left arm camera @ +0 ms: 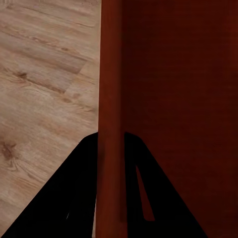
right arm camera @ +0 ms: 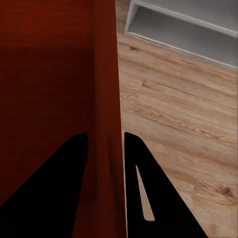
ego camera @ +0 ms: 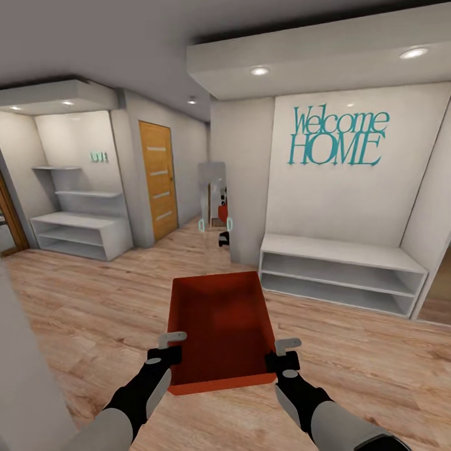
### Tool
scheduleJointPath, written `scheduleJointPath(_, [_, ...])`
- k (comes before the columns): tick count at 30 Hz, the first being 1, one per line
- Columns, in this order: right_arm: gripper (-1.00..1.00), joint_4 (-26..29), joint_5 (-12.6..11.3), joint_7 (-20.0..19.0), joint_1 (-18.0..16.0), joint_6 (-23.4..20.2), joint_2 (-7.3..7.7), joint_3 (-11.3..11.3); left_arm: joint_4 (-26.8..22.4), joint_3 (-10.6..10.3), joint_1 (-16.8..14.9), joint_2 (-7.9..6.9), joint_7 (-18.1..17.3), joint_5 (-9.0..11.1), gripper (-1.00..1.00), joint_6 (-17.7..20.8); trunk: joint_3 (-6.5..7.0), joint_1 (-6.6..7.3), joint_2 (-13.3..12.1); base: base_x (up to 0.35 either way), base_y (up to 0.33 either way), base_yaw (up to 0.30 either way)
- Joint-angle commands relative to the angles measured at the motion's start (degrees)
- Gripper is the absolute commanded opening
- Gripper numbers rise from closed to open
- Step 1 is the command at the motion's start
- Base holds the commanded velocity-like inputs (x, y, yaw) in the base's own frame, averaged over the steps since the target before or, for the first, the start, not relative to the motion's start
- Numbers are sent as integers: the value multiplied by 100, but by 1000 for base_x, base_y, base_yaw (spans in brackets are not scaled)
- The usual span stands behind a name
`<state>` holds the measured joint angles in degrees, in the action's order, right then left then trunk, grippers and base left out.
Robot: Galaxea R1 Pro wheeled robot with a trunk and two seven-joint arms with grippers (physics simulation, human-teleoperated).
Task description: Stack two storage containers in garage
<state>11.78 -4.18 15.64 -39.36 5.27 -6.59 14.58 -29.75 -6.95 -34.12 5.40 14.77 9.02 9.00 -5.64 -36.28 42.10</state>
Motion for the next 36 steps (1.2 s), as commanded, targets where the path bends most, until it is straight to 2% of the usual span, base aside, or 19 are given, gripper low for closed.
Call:
scheduleJointPath(1, [-100, -18, -74, 0, -2, 44, -341, -89, -40, 69, -7, 40, 114, 343, -100, 49, -9, -5, 7, 324, 0, 0])
scheduleJointPath(17, [-100, -18, -80, -2, -2, 30, -341, -87, -40, 66, -7, 40, 114, 341, -100, 49, -9, -5, 7, 325, 0, 18])
scheduleJointPath(36, [-100, -18, -83, 0, -2, 44, -341, -95, -40, 64, -8, 41, 114, 341, -100, 49, -9, -5, 7, 326, 0, 254])
